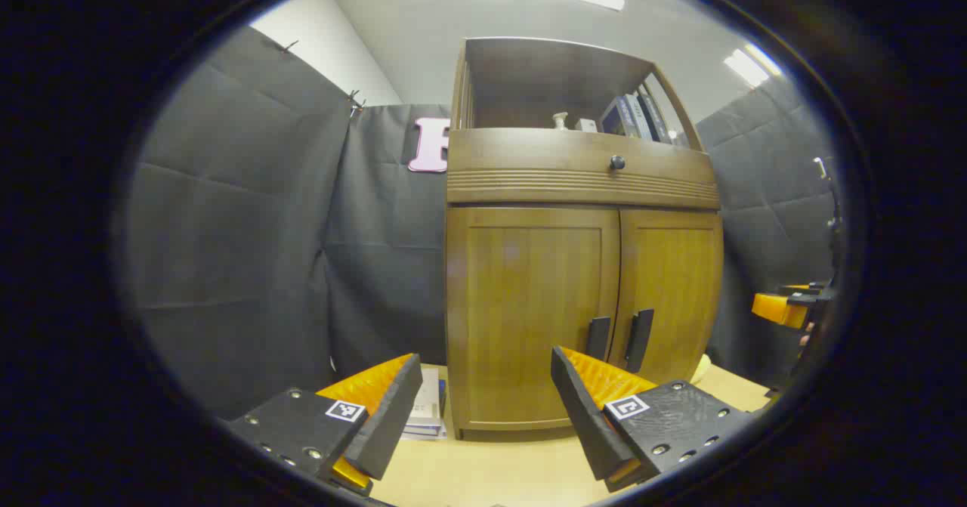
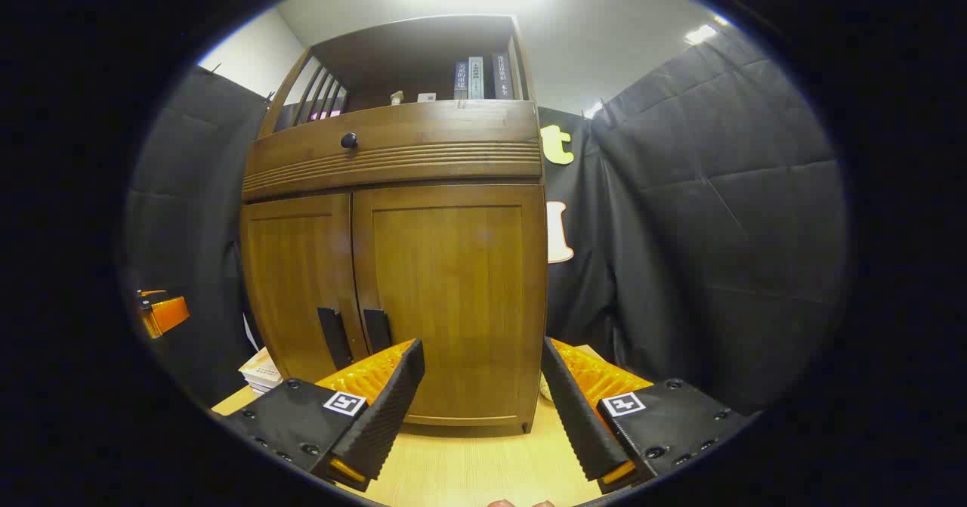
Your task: Open the right door of the double-door shoe cabinet with the right hand, and open the left door with the left hand.
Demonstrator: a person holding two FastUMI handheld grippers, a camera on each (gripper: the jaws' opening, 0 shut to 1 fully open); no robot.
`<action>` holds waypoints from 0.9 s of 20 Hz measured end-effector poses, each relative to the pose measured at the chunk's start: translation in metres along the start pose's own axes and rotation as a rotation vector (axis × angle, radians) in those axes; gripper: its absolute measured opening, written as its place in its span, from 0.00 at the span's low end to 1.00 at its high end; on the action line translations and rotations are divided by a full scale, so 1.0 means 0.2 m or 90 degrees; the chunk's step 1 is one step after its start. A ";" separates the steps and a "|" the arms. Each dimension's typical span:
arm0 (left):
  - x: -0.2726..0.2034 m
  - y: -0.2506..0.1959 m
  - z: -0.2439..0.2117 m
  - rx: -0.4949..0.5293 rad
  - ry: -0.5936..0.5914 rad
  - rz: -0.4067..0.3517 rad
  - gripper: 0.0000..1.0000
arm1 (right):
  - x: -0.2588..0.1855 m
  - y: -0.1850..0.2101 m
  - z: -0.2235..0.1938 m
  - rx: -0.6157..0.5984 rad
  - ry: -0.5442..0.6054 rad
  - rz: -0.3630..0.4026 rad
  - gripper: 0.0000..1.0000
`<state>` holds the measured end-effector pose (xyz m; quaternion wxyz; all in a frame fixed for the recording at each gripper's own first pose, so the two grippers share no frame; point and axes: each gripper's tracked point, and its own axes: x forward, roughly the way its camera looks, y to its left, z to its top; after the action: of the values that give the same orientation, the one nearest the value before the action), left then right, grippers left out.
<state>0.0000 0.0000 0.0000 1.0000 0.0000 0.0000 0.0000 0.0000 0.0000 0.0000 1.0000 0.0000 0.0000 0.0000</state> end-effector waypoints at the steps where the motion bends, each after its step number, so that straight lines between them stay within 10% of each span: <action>1: 0.01 0.00 0.00 0.014 -0.002 -0.001 1.00 | 0.00 0.01 0.00 -0.004 0.001 0.001 0.96; 18: -0.03 -0.04 -0.09 -0.015 0.022 -0.027 1.00 | 0.03 0.14 -0.01 -0.019 0.026 0.010 0.97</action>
<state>-0.0056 -0.0076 -0.0175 0.9996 -0.0115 0.0172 -0.0210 0.0059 0.0274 -0.0015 0.9996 -0.0147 0.0208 0.0077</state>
